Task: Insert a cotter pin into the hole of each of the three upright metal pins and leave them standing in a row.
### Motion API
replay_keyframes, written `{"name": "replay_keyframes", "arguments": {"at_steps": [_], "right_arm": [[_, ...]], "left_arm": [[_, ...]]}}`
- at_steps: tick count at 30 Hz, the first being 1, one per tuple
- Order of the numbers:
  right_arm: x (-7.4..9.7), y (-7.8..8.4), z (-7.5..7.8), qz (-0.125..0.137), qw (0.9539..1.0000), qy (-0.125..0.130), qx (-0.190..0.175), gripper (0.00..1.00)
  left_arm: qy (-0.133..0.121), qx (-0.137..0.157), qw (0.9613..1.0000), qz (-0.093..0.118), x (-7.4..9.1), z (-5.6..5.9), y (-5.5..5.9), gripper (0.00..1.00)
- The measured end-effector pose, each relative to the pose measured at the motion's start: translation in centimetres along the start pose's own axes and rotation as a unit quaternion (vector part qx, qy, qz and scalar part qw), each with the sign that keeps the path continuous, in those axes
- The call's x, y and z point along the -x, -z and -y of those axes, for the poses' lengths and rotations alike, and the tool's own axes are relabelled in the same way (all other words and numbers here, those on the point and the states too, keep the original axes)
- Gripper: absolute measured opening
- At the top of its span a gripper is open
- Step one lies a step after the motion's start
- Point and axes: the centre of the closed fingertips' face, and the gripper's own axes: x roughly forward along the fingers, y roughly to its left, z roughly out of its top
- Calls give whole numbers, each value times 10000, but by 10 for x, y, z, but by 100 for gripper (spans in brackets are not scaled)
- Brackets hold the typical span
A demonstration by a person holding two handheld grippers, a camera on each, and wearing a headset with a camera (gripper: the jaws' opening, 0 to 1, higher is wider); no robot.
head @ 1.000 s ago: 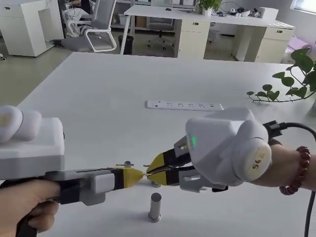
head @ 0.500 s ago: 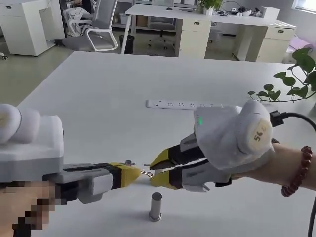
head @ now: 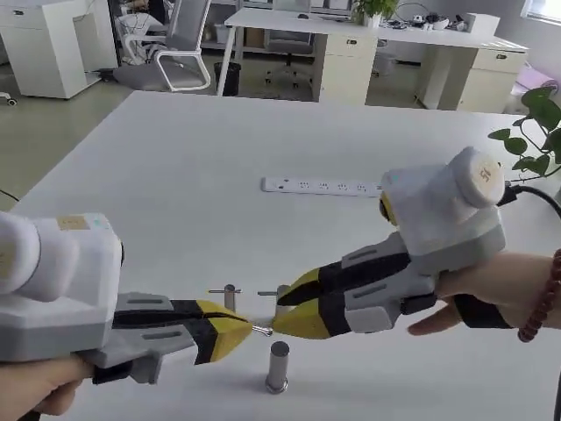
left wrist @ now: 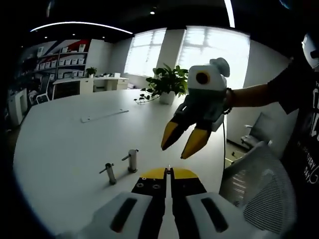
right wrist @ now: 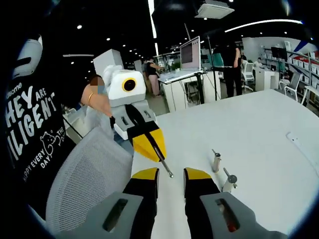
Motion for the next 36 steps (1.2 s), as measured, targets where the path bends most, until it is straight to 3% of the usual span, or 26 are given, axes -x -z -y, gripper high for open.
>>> {"name": "replay_keyframes", "arguments": {"at_steps": [2, 6, 14, 19, 36], "right_arm": [[3, 3, -5, -2, 9995, -206, -251, 11], [4, 8, -6, -61, 9995, -256, -171, 12], [7, 14, -23, -110, 9966, -757, -296, 11], [6, 19, -34, -201, 9939, -1035, -315, 11], [2, 21, -52, -192, 9874, -1501, -464, 3]], "left_arm": [[99, -77, 9999, -37, 0, 4, 2, 0], [320, -149, 9994, -30, -1, 11, 3, 0], [821, -176, 9964, 96, -1, 29, -1, 0], [949, -93, 9954, 93, 0, 33, 1, 0], [1351, 133, 9900, 385, 4, 49, -9, 0]]}}
